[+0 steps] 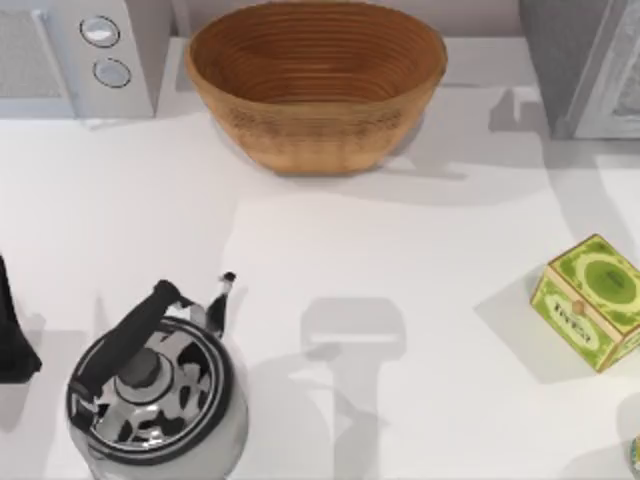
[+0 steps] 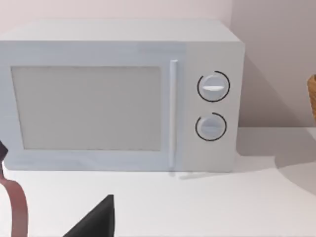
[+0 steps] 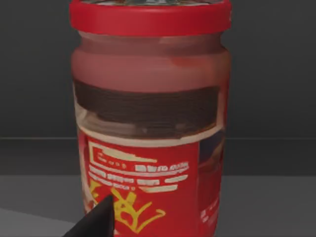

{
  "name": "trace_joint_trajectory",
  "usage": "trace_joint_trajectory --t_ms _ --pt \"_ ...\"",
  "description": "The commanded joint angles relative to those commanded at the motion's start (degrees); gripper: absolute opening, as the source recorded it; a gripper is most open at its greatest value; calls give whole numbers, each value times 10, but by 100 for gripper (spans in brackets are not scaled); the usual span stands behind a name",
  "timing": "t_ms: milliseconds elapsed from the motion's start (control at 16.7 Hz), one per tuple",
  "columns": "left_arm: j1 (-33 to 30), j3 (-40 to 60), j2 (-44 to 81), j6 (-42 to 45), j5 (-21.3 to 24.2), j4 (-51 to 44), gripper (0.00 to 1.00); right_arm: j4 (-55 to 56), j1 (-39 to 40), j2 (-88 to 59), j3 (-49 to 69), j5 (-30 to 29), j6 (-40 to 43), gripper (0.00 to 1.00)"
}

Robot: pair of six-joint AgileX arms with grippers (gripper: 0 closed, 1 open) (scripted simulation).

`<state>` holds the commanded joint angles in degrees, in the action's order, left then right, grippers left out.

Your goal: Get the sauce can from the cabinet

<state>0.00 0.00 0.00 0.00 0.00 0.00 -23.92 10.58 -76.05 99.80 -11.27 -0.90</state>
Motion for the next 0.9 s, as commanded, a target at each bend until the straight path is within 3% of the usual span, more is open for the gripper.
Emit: trace_joint_trajectory --t_ms 240,600,900 --pt "0 0 0 0 0 0 100 2 -1 1 0 -1 0 100" --pt "0 0 0 0 0 0 100 14 60 -59 43 -66 -4 100" --pt "0 0 0 0 0 0 100 14 61 -63 44 -69 -4 100"
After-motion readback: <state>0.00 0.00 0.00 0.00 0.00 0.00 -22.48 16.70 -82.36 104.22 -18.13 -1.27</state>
